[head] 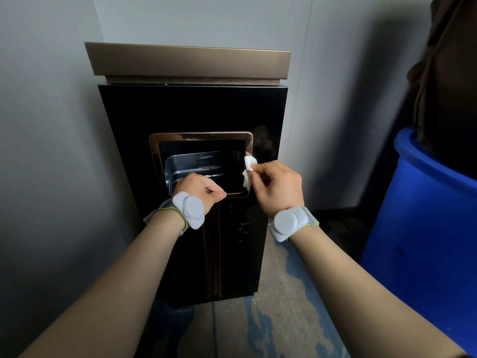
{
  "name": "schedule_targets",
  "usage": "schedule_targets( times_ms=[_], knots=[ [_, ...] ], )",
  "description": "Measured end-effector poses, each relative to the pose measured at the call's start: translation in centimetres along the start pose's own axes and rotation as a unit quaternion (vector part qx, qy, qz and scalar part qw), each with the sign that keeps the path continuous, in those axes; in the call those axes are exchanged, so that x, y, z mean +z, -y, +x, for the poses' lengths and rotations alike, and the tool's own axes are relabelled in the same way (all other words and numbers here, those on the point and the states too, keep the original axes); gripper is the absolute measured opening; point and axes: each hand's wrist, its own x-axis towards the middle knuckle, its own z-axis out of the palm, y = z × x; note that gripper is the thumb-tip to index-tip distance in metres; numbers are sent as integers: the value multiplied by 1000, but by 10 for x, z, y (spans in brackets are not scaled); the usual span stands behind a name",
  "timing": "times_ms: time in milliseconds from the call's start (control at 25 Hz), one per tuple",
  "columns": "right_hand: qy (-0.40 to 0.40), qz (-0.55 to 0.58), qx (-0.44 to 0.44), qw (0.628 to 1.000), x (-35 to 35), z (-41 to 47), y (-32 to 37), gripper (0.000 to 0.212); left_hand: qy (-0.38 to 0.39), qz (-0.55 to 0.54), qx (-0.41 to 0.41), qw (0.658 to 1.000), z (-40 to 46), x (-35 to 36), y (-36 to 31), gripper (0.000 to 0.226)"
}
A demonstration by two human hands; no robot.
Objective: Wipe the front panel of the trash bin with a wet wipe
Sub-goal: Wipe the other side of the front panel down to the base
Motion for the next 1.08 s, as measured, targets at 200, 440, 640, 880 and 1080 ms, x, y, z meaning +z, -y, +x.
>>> schedule_targets(
  times_ms=[200, 440, 640, 880, 1080],
  knots=[
    [0, -14, 34, 999, 2, 0, -3, 10, 4, 1, 12, 1000, -1, 1, 0, 4],
    [1, -33, 50, 998, 0, 3, -6, 14, 2, -3, 4, 1000, 0, -1, -2, 3],
    [1, -38, 57, 998, -3, 1, -10, 13, 3, -7, -3, 1000, 0, 0, -1, 4],
    [2, -58, 77, 995, -9, 0, -19, 13, 6, -4, 1, 1000, 0, 0, 0, 5],
    [0, -69, 96, 993, -12, -1, -25, 13, 9, -10, 3, 1000, 0, 0, 1, 5]
  ],
)
